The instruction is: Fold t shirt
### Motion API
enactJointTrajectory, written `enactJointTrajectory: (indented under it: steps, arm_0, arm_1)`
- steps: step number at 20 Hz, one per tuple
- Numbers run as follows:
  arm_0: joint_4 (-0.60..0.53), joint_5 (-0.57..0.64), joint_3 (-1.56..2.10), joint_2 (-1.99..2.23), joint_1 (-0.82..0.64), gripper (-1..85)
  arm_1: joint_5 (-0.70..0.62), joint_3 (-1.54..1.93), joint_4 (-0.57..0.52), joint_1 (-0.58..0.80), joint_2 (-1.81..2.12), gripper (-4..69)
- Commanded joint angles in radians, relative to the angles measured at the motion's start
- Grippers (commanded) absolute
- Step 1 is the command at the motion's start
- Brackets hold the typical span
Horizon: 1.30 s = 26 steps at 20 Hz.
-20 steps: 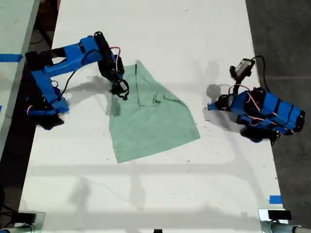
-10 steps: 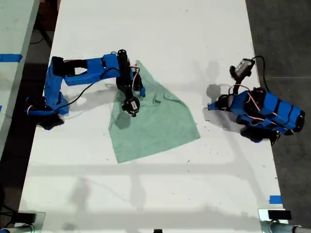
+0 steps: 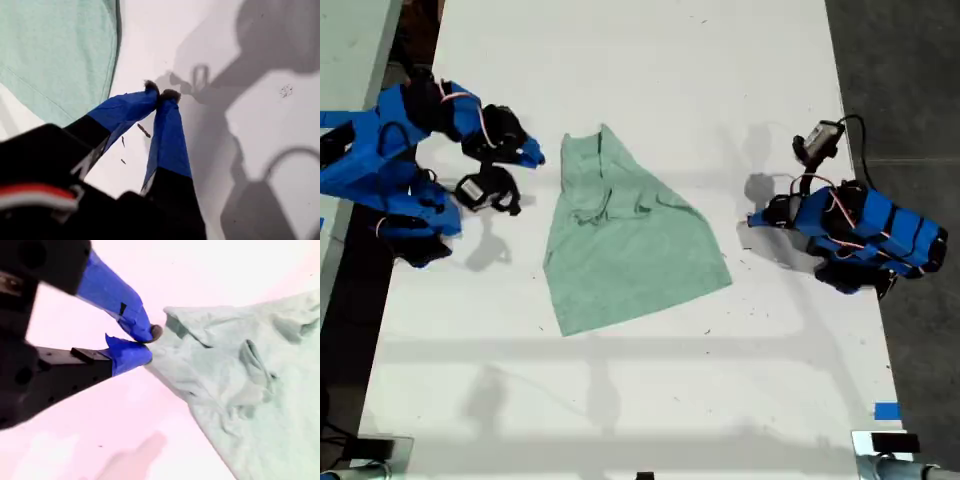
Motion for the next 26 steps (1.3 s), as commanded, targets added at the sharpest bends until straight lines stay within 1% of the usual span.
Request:
enactJointTrajectory:
  steps: [1,2,3,4,6,7,8,9,10,11,14,16,26]
  arm_0:
    - [-0.298,-0.069,0.5,0.27,0.179,-0.1]
    - [-0.426,-0.055,0.634,0.282,0.193,-0.2]
    - [-0.532,-0.026,0.73,0.279,0.184,-0.3]
    - [-0.601,0.003,0.799,0.282,0.158,-0.3]
    - [-0.683,0.08,0.907,0.337,0.103,-0.3]
    - [-0.716,0.112,0.985,0.416,0.083,-0.3]
    - [-0.727,0.123,1.089,0.554,0.067,-0.3]
    - [-0.594,0.13,1.141,0.801,0.058,-0.3]
    - [-0.41,0.141,1.226,1.111,0.034,-0.3]
    - [-0.385,0.152,1.212,1.1,0.002,-0.3]
    - [-0.39,0.112,1.23,1.101,0.018,-0.3]
    - [-0.391,0.106,1.233,1.101,0.034,-0.3]
    - [-0.391,0.109,1.235,1.101,0.037,-0.3]
  arm_1:
    - [-0.015,0.043,-0.003,0.009,0.005,2.4]
    - [-0.014,0.043,-0.003,0.005,0.005,2.4]
    - [-0.011,0.043,-0.003,-0.002,0.005,2.4]
    - [-0.009,0.043,-0.003,-0.006,0.005,2.4]
    - [-0.011,0.043,-0.003,-0.003,0.005,2.4]
    - [-0.012,0.043,-0.003,0.002,0.005,2.4]
    - [-0.014,0.043,-0.003,0.003,0.005,2.4]
    - [-0.014,0.043,-0.003,0.003,0.005,2.4]
    - [-0.014,0.043,-0.003,0.003,0.005,2.4]
    - [-0.012,0.043,-0.003,0.0,0.006,2.4]
    - [-0.006,0.043,-0.003,-0.011,0.005,2.4]
    - [-0.008,0.043,-0.003,-0.008,0.005,2.4]
    - [0.0,0.043,-0.003,-0.014,0.005,2.4]
